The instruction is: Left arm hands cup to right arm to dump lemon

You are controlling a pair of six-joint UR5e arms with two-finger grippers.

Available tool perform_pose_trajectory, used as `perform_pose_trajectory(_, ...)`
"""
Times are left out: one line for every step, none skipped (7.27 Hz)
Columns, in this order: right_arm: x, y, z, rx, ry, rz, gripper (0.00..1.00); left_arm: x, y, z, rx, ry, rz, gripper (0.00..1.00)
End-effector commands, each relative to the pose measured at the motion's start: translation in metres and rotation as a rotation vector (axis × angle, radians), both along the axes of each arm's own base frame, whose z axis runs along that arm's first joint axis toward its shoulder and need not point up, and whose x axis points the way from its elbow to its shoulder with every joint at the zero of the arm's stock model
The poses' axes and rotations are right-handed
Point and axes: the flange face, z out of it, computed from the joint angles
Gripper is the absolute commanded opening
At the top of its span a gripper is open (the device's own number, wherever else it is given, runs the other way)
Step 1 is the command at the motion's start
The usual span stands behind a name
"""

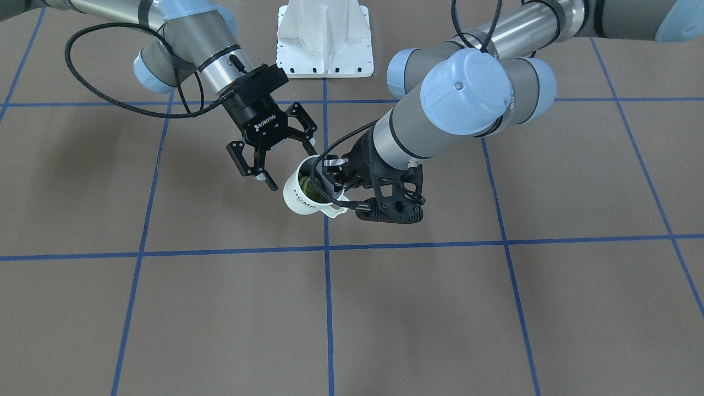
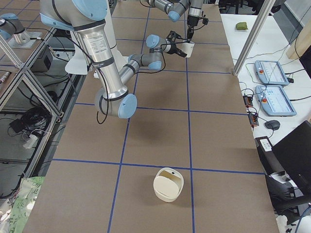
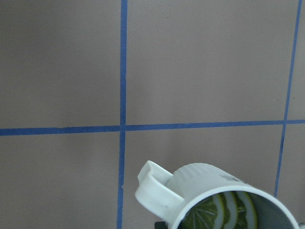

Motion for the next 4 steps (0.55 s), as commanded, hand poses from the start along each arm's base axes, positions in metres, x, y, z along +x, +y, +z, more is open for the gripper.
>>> perform_pose_trajectory(-0.0001, -0.0001, -0.0004, -0.001, -0.001, 0.001, 0.99, -0.0025, 0.0064, -0.0078, 0.011, 0.011, 0.003, 0.00)
perform_pose_trajectory(0.0000, -0.0001, -0.0006, -0.001, -0.002, 0.001, 0.99, -0.0013, 0.0101, -0.0095, 0.014, 0.014, 0.007, 0.00)
perform_pose_trajectory(-0.0004, -0.0003, 0.0001, -0.001, -0.001, 0.001, 0.99, 0.0014, 0.0122, -0.0096, 0.014, 0.014, 0.012, 0.00)
perform_pose_trajectory(-0.0002, -0.0005, 0.0001, -0.001, -0.001, 0.004, 0.99, 0.0013, 0.0140, -0.0113, 0.018, 0.017, 0.013, 0.00)
